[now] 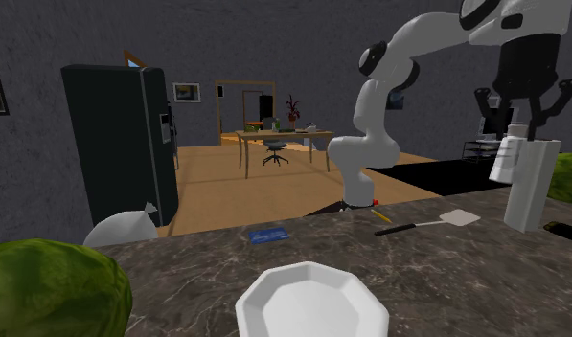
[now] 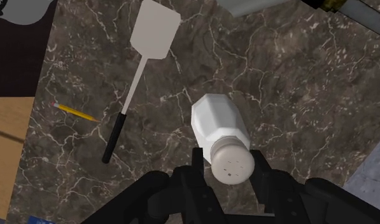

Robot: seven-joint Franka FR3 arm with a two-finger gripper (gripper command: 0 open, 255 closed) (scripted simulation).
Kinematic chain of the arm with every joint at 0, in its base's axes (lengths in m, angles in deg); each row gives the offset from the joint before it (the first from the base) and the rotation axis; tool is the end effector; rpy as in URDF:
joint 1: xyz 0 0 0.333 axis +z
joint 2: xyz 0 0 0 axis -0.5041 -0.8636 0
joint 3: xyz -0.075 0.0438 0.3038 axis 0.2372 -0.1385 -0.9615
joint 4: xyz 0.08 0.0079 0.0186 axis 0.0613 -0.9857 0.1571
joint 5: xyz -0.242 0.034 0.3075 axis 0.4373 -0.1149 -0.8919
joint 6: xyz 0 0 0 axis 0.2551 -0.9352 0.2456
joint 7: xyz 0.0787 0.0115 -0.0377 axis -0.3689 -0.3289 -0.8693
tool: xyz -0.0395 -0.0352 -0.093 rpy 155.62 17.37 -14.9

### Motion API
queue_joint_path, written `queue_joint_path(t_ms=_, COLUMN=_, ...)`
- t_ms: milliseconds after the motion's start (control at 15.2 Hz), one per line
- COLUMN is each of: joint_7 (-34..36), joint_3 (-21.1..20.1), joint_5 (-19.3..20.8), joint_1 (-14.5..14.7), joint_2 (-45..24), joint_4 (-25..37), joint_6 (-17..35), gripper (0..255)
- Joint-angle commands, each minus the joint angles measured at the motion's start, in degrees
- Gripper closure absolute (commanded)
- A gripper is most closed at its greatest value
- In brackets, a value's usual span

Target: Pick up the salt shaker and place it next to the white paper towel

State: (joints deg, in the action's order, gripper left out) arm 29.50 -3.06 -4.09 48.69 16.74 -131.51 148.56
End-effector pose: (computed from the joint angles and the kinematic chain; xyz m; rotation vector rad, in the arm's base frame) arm 0.1635 0.4039 0.6010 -3.0711 0.0373 -0.1731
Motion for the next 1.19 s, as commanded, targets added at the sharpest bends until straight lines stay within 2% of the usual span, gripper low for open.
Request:
queue_joint_path(t_ms=0, joint_7=-0.17, joint_3=-0.26, joint_5=-0.26, joint_1=0.13, joint_2=0.19, joint_4=-1.72, joint_6=1.58, gripper=255)
queue_joint_path(t_ms=1122, joint_7=-0.47, joint_3=-3.77, joint_5=-2.65, joint_1=1.09, joint_2=0.16, joint_4=-14.26, joint_6=14.34, gripper=255)
